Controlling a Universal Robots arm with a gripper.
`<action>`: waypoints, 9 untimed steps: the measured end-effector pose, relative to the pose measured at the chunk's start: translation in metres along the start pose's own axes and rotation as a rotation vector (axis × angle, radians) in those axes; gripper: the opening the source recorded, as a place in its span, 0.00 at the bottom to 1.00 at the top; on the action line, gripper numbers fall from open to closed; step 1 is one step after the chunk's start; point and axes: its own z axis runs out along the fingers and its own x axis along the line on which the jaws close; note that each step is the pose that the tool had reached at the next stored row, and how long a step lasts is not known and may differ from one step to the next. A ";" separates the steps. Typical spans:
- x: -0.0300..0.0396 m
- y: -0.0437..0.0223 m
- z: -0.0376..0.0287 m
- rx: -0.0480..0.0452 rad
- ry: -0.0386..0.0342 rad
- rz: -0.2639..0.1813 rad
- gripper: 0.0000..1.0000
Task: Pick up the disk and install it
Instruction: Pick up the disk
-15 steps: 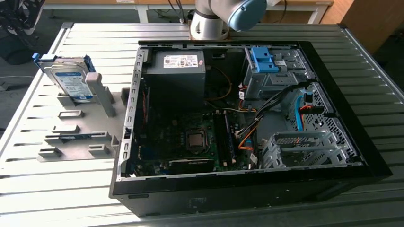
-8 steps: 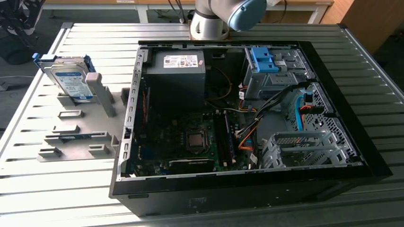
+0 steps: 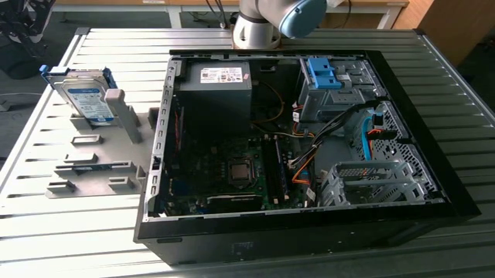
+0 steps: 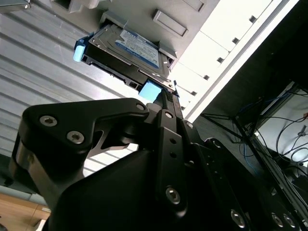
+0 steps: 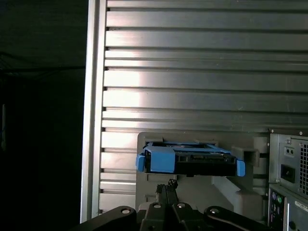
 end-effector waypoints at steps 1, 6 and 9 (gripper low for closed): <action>0.0000 0.0000 0.0000 0.0001 0.0001 -0.003 0.11; 0.0000 0.0000 0.0001 0.0017 0.0020 -0.053 0.11; 0.0000 0.0000 0.0002 0.0028 0.0033 -0.092 0.11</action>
